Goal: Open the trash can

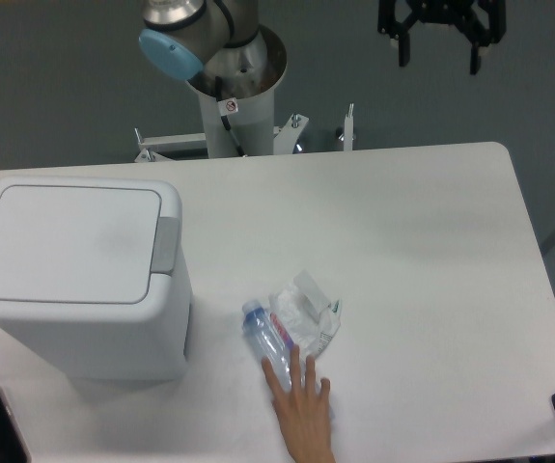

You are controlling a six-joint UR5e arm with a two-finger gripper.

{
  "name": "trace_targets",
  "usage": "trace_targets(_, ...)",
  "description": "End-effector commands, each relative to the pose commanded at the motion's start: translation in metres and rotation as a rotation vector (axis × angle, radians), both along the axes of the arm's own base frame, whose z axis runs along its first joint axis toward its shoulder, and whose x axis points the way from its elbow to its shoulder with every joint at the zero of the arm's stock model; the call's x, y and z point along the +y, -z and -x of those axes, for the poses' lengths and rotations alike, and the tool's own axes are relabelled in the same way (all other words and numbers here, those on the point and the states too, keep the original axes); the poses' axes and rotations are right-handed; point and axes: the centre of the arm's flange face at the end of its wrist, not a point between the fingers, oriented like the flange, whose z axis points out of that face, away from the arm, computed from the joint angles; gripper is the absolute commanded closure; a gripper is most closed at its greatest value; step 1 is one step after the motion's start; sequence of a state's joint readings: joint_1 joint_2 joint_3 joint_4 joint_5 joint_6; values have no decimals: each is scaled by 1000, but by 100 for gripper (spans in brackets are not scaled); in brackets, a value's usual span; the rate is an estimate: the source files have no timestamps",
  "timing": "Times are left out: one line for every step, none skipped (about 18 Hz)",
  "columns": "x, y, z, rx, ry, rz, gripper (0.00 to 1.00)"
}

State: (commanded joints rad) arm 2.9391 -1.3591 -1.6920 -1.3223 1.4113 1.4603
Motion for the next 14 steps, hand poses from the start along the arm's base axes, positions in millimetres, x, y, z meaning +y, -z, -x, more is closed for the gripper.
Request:
trace_targets(0,0,0,3,1,0,0)
trace_targets(0,0,-1,3,2,-1,0)
trace_targets(1,0,-1,3,2,-1,0)
trace_targets(1,-1,0,10,1,-4,0)
trace_targets(1,-2,1,11,1,-4,0)
trace_targets(1,-2,1,11,1,-4,0)
trace_targets(2,1,0,5,-8,-7,0)
trace_targets(2,1,0,-4,-34,-16,0)
trace_targets(5,0,0,-21,-99,-42,0)
trace_targets(9,1,0,-38,-143,-59,0)
trace_targets(21,2,1,-62,-190,-82,0)
trace_targets(33,0,0,-70,-208,-96,0)
trace_targets(44,-1,-3,-76,-234,-116,0)
trace_targets(54,-1,-7,-82,-269,-140,0)
